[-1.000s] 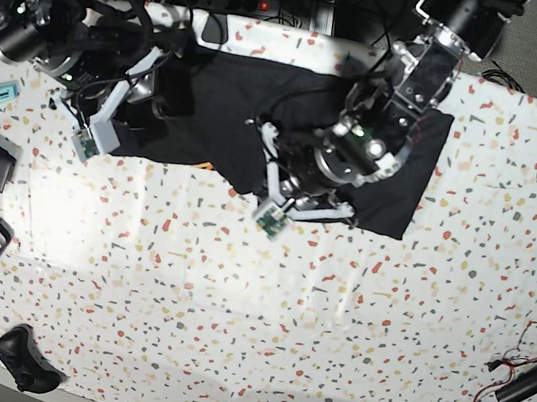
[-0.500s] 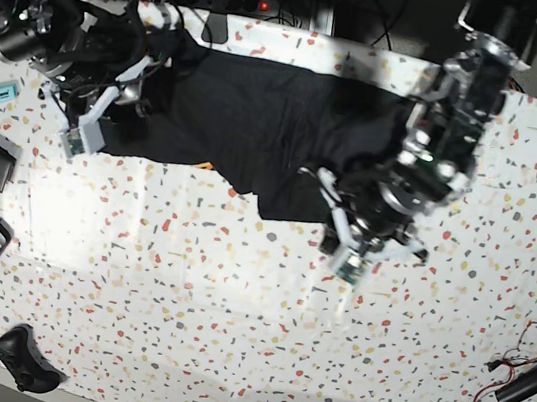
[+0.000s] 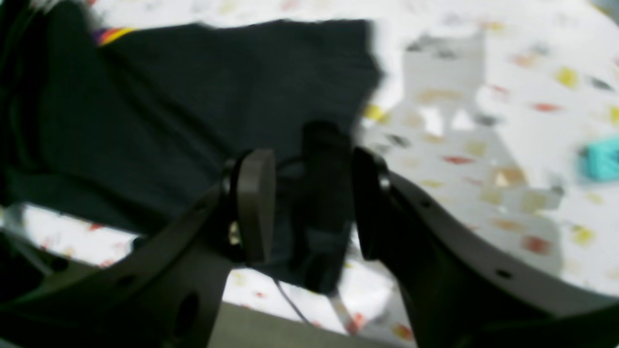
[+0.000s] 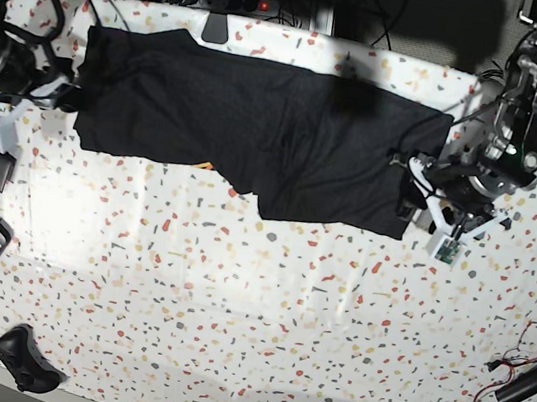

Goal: Fold the T-shirt properly
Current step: 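Release the right gripper and move it to the folded shirt's edge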

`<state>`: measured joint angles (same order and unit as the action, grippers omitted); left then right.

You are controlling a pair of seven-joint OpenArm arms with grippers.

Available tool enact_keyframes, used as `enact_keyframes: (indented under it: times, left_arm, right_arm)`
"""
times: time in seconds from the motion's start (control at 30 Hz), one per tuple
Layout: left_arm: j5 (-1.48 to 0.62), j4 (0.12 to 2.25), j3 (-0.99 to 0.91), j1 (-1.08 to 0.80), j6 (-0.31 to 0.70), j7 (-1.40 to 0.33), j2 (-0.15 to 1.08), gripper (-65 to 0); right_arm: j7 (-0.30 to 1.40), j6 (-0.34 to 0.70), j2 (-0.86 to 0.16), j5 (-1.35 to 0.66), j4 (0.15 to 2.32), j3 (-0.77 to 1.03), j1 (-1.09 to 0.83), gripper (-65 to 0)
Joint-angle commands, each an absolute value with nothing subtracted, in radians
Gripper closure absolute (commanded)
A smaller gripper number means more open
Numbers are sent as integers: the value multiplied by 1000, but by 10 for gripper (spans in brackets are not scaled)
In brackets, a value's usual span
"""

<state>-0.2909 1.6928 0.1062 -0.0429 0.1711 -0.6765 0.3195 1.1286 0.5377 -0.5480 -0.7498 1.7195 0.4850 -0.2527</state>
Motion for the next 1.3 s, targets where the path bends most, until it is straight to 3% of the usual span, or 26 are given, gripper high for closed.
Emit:
enact_keyframes:
  times: [0.0, 0.13, 0.3, 0.5, 0.83, 1.03, 1.17, 1.27]
  left_arm:
    - [-293, 1712, 98, -31, 176, -650, 328, -295]
    - [-296, 1712, 98, -33, 176, -651, 327, -295]
    - [-297, 1712, 98, -33, 176, -651, 327, -295]
    - [-297, 1712, 98, -33, 176, -651, 328, -295]
    - [-297, 1712, 98, -33, 176, -650, 328, -295]
    - [-297, 1712, 98, -33, 176, -651, 328, -295]
    - [-280, 1712, 98, -33, 176, -655, 334, -294]
    - [-237, 1712, 98, -36, 176, -654, 336, -294]
  right_arm:
    - [1119, 542, -587, -783, 1704, 492, -247, -255]
    - [1119, 545, -665, -915, 1588, 490, -246, -255]
    - [1131, 595, -661, -913, 1450, 490, -208, -255]
    - [1143, 680, -581, -913, 1308, 490, -139, -255]
    - [1221, 698, -434, -918, 1305, 490, -126, -252]
    - [1267, 698, -390, -927, 1305, 490, -105, -151]
    - [1266, 698, -388, -928, 1314, 490, -83, 0]
    - [1237, 698, -411, -928, 1373, 493, -81, 0]
